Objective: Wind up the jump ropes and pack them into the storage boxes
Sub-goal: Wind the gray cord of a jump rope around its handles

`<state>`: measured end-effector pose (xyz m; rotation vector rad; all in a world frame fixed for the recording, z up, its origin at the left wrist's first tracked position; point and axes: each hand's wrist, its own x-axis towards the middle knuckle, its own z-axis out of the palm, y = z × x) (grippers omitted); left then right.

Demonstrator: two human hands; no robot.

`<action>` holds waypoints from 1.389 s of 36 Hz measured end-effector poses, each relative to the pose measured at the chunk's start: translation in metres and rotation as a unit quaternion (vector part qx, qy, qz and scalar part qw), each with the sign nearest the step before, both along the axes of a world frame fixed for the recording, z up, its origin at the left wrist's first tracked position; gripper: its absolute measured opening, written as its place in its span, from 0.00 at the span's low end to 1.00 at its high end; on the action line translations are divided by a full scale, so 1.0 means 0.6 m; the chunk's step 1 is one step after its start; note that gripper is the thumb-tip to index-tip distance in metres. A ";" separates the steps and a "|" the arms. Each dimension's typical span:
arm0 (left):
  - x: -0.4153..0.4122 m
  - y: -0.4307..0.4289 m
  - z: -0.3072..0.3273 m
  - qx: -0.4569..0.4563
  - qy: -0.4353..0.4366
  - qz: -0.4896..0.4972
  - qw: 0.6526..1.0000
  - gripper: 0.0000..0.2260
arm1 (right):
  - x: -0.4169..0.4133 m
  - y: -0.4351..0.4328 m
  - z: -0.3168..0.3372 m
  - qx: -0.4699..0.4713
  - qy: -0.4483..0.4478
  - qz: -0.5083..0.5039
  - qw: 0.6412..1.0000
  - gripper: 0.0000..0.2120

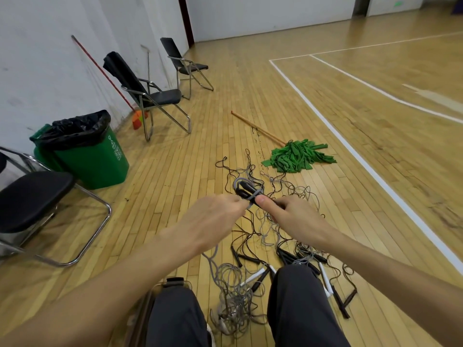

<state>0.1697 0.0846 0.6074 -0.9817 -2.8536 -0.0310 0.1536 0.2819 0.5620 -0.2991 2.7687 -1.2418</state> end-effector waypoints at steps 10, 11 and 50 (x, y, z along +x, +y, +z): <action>-0.010 -0.003 0.039 -0.079 0.010 -0.164 0.983 0.11 | 0.003 -0.005 0.011 0.149 -0.098 0.125 0.976 0.31; -0.010 -0.002 0.041 -0.070 0.017 -0.176 0.982 0.11 | 0.004 -0.005 0.012 0.160 -0.102 0.140 0.972 0.32; -0.014 0.011 0.041 0.383 -0.425 -0.102 0.814 0.06 | 0.050 0.016 0.048 0.002 -0.048 0.283 0.958 0.32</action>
